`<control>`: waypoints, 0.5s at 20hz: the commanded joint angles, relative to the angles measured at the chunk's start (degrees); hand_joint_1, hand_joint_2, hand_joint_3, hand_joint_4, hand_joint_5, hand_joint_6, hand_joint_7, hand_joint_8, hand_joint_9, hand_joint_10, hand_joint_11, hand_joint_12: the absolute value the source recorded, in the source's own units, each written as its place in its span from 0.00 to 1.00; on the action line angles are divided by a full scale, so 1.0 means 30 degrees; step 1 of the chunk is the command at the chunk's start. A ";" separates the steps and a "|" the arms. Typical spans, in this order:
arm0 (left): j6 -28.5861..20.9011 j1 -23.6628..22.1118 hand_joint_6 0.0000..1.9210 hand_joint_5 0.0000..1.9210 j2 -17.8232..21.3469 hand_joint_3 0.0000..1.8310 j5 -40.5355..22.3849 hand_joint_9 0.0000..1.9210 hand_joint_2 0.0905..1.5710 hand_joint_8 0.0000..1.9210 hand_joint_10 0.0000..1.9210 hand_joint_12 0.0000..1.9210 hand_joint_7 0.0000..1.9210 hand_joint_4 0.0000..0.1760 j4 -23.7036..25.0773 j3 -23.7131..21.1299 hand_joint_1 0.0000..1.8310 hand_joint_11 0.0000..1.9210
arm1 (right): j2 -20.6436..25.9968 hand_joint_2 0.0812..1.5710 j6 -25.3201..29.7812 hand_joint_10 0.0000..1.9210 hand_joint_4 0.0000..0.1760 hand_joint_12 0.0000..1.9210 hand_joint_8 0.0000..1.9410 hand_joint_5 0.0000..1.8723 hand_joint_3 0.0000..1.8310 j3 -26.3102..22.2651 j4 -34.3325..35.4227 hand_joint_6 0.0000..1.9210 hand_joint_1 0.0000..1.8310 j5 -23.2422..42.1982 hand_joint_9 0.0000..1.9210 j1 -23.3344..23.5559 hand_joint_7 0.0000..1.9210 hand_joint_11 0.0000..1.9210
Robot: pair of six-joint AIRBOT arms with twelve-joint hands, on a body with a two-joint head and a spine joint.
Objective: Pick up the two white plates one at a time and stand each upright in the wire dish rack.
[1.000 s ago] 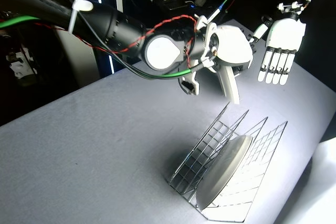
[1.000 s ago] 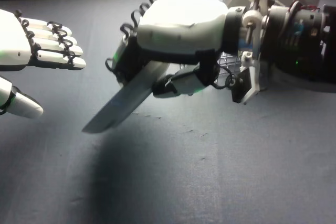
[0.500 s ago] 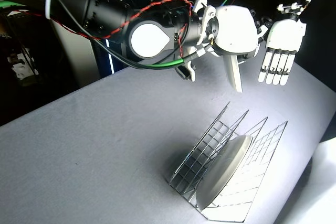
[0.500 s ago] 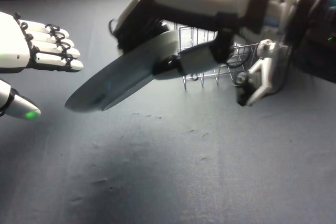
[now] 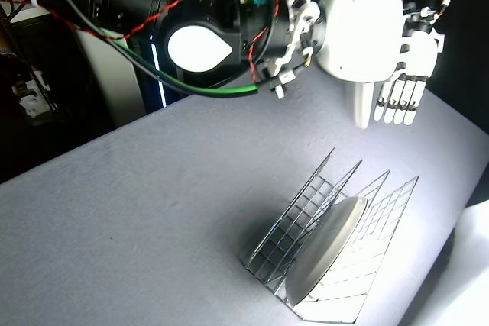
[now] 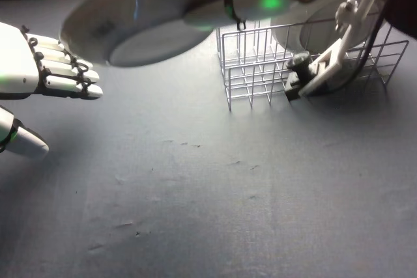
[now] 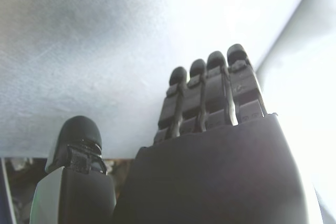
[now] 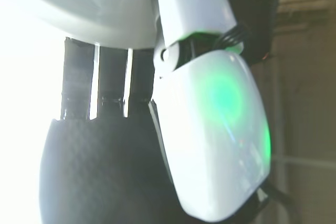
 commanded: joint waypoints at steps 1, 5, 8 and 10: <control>-0.0013 -0.0072 0.00 0.03 0.0168 0.00 -0.0059 0.00 0.74 0.00 0.00 0.00 0.00 0.00 -0.0879 0.0010 0.00 0.00 | 0.0224 0.66 0.0447 0.46 0.00 0.76 0.37 0.53 0.00 -0.0061 0.0849 0.44 0.82 0.2417 0.54 0.0512 0.55 0.48; -0.0013 -0.0058 0.00 0.03 0.0171 0.00 -0.0153 0.00 0.74 0.00 0.00 0.00 0.01 0.00 -0.0879 -0.0095 0.00 0.00 | 0.0803 0.67 0.0468 0.49 0.00 0.78 0.38 0.51 0.00 -0.0060 0.3889 0.46 0.81 0.1397 0.51 0.1163 0.55 0.47; -0.0014 0.0077 0.00 0.03 0.0179 0.00 -0.0193 0.00 0.74 0.00 0.00 0.00 0.01 0.00 -0.0879 -0.0194 0.00 0.00 | 0.1204 0.68 0.0481 0.51 0.00 0.78 0.41 0.50 0.00 -0.0067 0.4254 0.48 0.81 0.1140 0.50 0.1156 0.53 0.47; -0.0016 0.0154 0.00 0.02 0.0181 0.00 -0.0195 0.00 0.74 0.00 0.00 0.00 0.01 0.00 -0.0879 -0.0236 0.00 0.00 | 0.1523 0.67 0.0487 0.50 0.00 0.77 0.39 0.52 0.00 -0.0069 0.4420 0.47 0.81 0.1014 0.51 0.1142 0.54 0.47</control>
